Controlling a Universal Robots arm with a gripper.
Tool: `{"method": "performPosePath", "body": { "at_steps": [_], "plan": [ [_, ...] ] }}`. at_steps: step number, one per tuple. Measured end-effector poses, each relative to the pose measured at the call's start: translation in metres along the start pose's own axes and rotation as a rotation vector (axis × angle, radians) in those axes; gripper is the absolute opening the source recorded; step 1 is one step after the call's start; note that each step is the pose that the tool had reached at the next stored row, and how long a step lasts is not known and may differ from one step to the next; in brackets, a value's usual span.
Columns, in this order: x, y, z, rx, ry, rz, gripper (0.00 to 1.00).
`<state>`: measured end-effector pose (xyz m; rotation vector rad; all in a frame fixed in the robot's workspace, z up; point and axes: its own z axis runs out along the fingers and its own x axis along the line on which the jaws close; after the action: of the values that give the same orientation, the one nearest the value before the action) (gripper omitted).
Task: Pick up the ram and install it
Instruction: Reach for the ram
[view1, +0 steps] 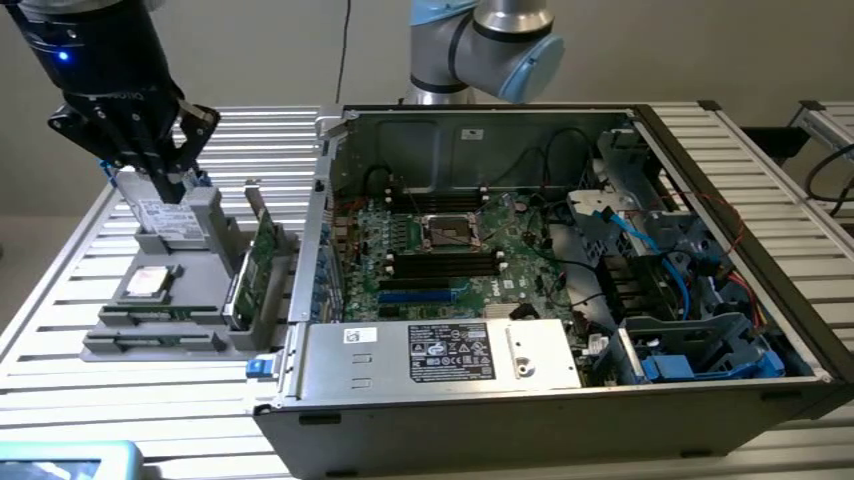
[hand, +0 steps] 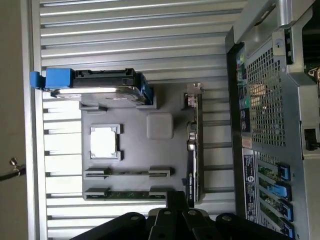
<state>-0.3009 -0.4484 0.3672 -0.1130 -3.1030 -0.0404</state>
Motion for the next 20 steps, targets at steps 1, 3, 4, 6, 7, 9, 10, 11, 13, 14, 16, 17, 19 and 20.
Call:
{"method": "performPosePath", "body": {
  "at_steps": [1,3,4,6,7,9,10,11,13,14,16,17,19,20],
  "plan": [
    [0.003,-0.0012,0.0005,0.0012,-0.0002,0.000,0.11],
    [0.005,-0.0053,0.0017,0.0020,-0.0002,0.000,0.11],
    [0.006,-0.0079,0.0022,0.0023,-0.0003,0.000,0.11],
    [0.007,-0.0132,0.0029,0.0032,-0.0004,0.000,0.11],
    [0.008,-0.0159,0.0034,0.0036,-0.0004,0.000,0.11],
    [0.009,-0.0210,0.0043,0.0042,-0.0004,0.000,0.11],
    [0.010,-0.0234,0.0049,0.0046,-0.0004,0.000,0.11],
    [0.012,-0.0253,0.0057,0.0048,-0.0004,0.000,0.11],
    [0.016,-0.0286,0.0075,0.0056,-0.0005,0.000,0.11],
    [0.018,-0.0299,0.0083,0.0064,-0.0007,0.000,0.11],
    [0.024,-0.0321,0.0097,0.0088,-0.0012,0.000,0.11],
    [0.027,-0.0330,0.0105,0.0099,-0.0015,0.000,0.11],
    [0.033,-0.0341,0.0122,0.0124,-0.0027,0.000,0.11],
    [0.037,-0.0345,0.0131,0.0135,-0.0035,0.001,0.11]
  ]
}}
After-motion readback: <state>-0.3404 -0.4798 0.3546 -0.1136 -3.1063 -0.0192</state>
